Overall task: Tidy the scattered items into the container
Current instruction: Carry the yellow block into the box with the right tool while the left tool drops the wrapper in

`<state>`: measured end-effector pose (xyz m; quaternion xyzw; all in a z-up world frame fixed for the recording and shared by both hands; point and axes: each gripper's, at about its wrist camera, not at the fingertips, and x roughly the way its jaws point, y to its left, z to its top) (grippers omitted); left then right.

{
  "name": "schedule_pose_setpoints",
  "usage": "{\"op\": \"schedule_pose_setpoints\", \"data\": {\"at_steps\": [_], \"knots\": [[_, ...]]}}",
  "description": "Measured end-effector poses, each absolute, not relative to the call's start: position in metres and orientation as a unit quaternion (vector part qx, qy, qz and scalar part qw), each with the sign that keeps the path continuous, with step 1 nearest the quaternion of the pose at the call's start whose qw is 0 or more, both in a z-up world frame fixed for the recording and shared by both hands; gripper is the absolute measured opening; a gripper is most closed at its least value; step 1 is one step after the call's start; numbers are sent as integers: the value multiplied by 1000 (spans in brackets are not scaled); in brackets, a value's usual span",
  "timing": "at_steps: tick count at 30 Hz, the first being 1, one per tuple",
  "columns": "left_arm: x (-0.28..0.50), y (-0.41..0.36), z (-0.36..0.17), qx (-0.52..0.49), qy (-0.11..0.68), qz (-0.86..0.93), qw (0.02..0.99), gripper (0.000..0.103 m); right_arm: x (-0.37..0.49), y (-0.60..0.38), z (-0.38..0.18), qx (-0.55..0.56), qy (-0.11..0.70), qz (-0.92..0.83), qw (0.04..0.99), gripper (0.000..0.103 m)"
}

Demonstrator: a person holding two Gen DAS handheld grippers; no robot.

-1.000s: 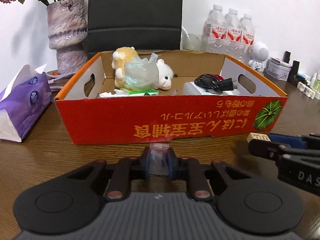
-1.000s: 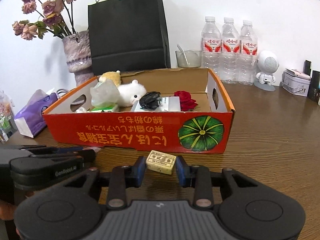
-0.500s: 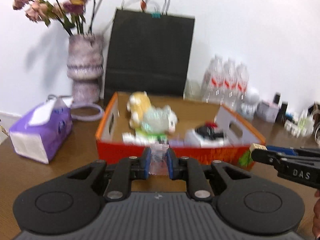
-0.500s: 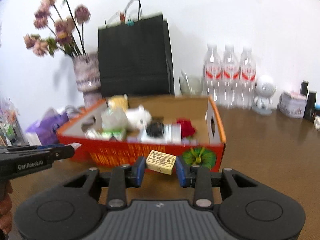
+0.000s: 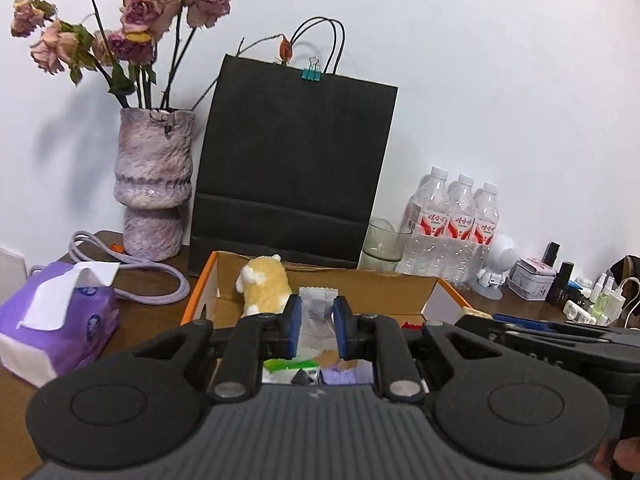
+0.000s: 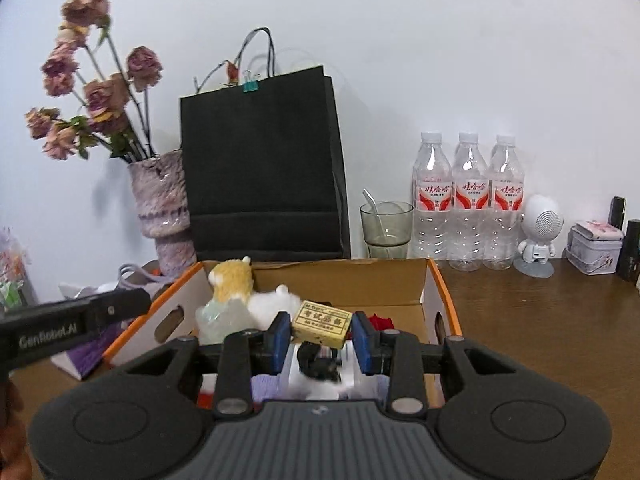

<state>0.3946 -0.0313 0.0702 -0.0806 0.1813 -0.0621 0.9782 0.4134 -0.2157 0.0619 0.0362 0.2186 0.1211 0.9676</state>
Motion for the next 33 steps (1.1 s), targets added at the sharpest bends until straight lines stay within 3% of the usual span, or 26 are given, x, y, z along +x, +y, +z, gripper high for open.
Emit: {"op": "schedule_pose_setpoints", "data": {"at_steps": [21, 22, 23, 25, 26, 27, 33], "knots": [[442, -25, 45, -71, 232, -50, 969, 19, 458, -211, 43, 22, 265, 111, 957, 32], [442, -25, 45, -71, 233, -46, 969, 25, 459, -211, 43, 22, 267, 111, 957, 32], [443, -25, 45, -72, 232, -41, 969, 55, 459, -210, 43, 21, 270, 112, 956, 33], [442, -25, 46, -70, 229, -14, 971, 103, 461, -209, 42, 15, 279, 114, 953, 64], [441, -25, 48, -65, 221, 9, 973, 103, 461, -208, 43, 12, 280, 111, 953, 98], [439, -25, 51, -59, 214, 17, 975, 103, 460, -208, 44, 7, 276, 97, 956, 103], [436, -23, 57, -67, 210, 6, 975, 103, 458, -210, 50, 6, 269, 94, 959, 103]]}}
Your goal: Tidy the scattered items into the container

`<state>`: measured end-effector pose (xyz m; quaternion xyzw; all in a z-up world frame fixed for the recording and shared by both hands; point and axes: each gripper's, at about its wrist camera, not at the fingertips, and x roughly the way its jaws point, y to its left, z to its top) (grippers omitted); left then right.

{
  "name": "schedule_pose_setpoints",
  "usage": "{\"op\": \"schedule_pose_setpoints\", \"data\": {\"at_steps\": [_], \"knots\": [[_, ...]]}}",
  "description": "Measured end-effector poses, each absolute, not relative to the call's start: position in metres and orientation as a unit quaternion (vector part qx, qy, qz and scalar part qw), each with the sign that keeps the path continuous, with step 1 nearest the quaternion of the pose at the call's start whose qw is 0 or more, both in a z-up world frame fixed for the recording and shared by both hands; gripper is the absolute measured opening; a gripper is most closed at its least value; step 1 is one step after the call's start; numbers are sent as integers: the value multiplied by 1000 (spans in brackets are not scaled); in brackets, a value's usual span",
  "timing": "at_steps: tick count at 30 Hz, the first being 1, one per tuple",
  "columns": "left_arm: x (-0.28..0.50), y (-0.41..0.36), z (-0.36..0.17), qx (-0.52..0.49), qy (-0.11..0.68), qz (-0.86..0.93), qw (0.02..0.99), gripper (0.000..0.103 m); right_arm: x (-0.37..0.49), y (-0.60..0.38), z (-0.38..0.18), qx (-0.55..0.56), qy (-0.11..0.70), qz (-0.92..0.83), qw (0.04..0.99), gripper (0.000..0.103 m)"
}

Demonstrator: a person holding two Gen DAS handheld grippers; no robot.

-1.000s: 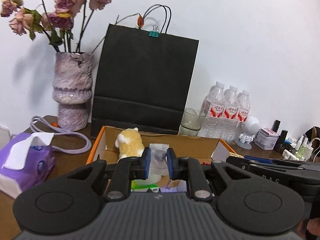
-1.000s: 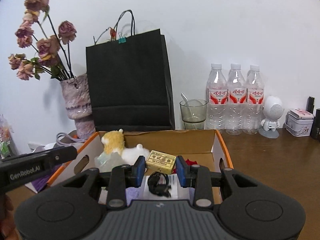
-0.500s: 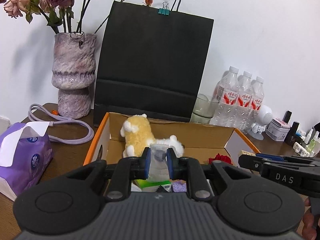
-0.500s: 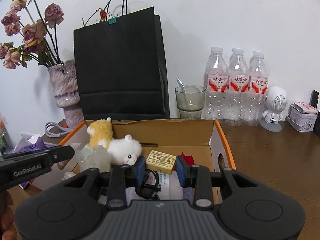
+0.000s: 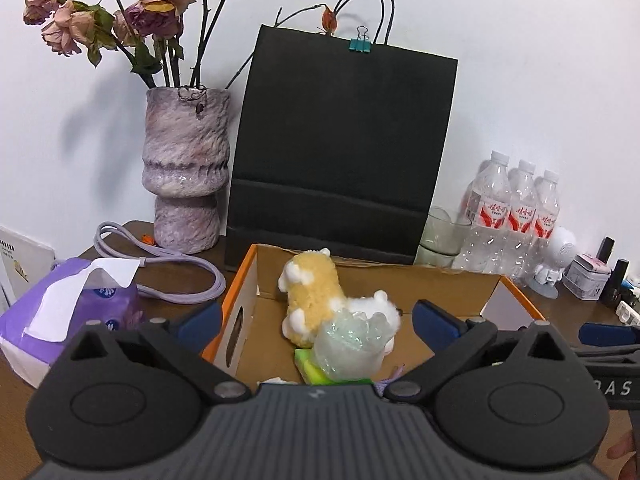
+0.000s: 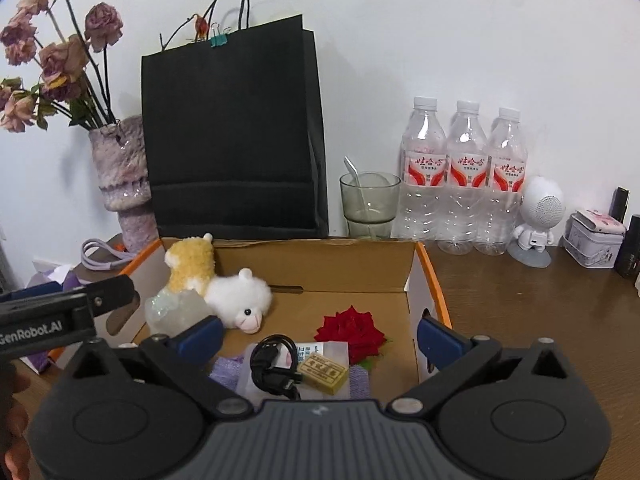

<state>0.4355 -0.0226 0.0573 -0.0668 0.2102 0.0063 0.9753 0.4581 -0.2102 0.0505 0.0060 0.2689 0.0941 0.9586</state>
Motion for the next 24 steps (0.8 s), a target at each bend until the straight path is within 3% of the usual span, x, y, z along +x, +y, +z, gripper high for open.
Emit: {"op": "schedule_pose_setpoints", "data": {"at_steps": [14, 24], "knots": [[426, -28, 61, -68, 206, 4, 976, 103, 449, -212, 58, -1, 263, 93, 960, 103], [366, -32, 75, -64, 178, -12, 982, 103, 396, -221, 74, -2, 238, 89, 967, 103]]}}
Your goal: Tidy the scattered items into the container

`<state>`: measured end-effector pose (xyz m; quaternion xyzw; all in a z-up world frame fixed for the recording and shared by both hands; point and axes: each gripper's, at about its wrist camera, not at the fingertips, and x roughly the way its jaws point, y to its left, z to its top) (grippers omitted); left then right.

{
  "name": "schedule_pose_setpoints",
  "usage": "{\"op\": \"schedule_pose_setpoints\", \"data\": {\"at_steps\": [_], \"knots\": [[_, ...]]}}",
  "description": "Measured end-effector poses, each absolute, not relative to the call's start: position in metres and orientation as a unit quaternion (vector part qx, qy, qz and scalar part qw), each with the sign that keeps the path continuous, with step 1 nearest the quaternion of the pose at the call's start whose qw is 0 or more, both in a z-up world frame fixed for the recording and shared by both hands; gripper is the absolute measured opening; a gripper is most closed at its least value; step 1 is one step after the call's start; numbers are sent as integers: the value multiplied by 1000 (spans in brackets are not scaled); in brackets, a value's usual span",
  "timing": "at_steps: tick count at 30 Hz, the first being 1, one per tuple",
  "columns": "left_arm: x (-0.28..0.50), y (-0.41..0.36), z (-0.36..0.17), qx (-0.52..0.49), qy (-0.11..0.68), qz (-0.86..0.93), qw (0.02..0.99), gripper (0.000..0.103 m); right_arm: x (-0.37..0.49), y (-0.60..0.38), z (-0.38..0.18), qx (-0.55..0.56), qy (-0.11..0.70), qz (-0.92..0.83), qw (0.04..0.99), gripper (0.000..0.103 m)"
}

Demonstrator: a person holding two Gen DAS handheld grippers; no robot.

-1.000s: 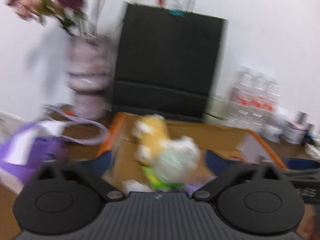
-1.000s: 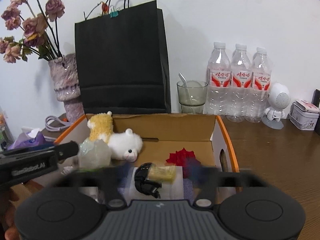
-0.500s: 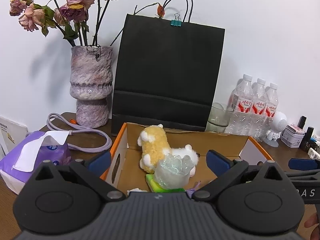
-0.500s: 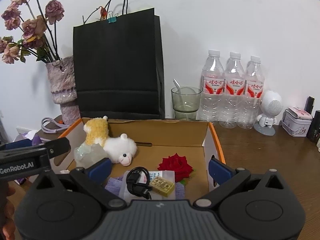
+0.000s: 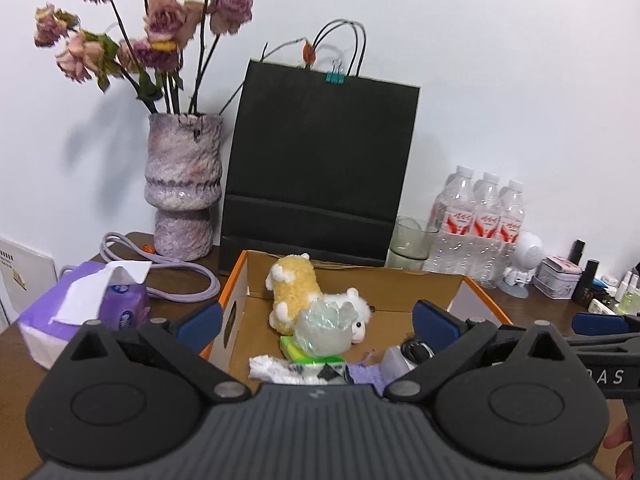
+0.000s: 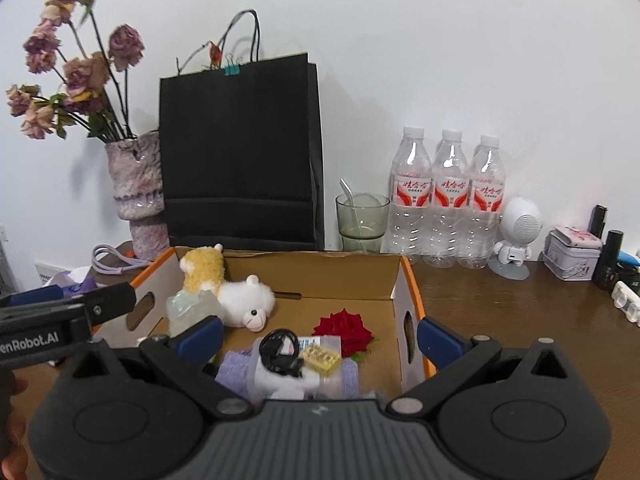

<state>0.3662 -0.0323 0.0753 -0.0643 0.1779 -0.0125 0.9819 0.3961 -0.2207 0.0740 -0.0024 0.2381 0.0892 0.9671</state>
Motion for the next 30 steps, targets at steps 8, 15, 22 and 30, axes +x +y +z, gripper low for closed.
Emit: {"op": "schedule_pose_setpoints", "data": {"at_steps": [8, 15, 22, 30], "knots": [[312, -33, 68, -53, 173, -17, 983, 103, 339, -219, 71, -15, 227, 83, 970, 103], [276, -32, 38, -49, 168, -17, 984, 103, 298, -224, 42, 8, 216, 90, 972, 103], [276, -27, 15, -56, 196, -17, 979, 103, 297, -220, 26, 5, 227, 94, 969, 103], [275, -22, 14, -68, 191, -15, 979, 103, 297, -214, 20, 0, 230, 94, 969, 103]]}}
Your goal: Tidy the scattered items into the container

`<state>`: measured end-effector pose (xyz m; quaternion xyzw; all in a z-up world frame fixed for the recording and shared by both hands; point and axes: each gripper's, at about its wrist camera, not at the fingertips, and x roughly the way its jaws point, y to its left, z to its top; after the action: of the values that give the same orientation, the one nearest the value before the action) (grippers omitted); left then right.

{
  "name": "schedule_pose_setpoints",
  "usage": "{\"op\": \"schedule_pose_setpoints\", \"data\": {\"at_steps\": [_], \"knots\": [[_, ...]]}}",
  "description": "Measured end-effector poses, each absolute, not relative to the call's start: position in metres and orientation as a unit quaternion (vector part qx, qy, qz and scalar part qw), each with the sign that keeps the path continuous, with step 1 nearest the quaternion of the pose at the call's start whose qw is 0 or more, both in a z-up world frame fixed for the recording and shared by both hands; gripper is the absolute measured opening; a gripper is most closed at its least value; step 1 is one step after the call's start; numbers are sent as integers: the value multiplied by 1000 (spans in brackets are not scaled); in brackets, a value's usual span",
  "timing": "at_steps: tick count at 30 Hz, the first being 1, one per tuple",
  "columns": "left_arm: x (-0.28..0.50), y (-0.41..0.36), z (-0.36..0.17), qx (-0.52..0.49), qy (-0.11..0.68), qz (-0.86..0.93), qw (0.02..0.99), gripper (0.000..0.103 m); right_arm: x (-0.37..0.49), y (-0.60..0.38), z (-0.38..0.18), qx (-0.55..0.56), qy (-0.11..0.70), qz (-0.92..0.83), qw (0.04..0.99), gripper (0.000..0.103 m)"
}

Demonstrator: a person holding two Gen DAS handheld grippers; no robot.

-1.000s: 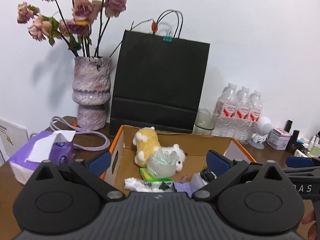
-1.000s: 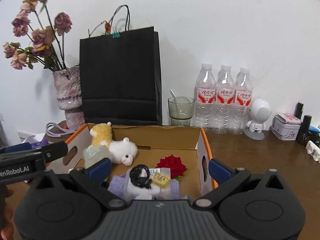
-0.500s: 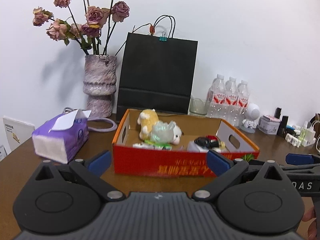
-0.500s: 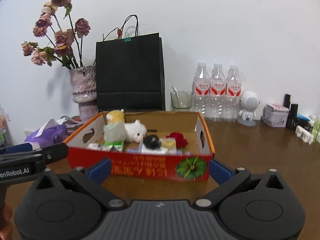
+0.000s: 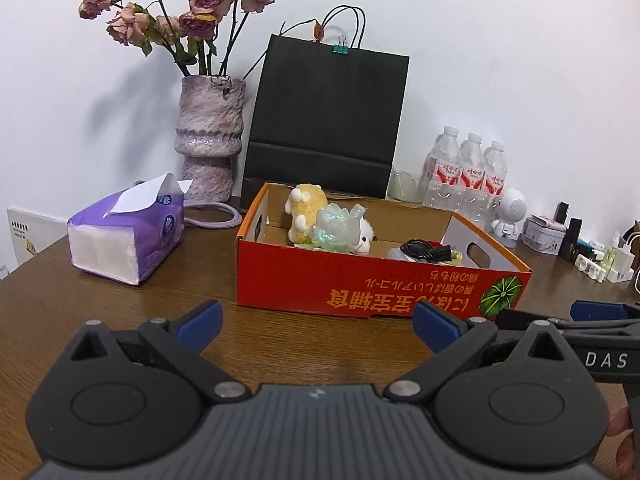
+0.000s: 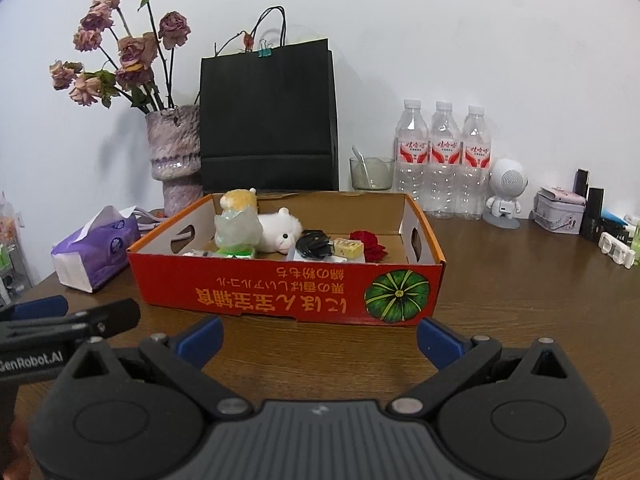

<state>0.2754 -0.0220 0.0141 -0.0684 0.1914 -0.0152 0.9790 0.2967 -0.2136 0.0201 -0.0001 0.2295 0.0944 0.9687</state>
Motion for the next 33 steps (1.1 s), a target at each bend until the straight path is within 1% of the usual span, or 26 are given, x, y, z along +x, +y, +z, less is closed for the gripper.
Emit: {"op": "schedule_pose_setpoints", "data": {"at_steps": [33], "knots": [[274, -27, 12, -66, 201, -27, 977, 103, 301, -210, 16, -3, 231, 83, 969, 103]]}}
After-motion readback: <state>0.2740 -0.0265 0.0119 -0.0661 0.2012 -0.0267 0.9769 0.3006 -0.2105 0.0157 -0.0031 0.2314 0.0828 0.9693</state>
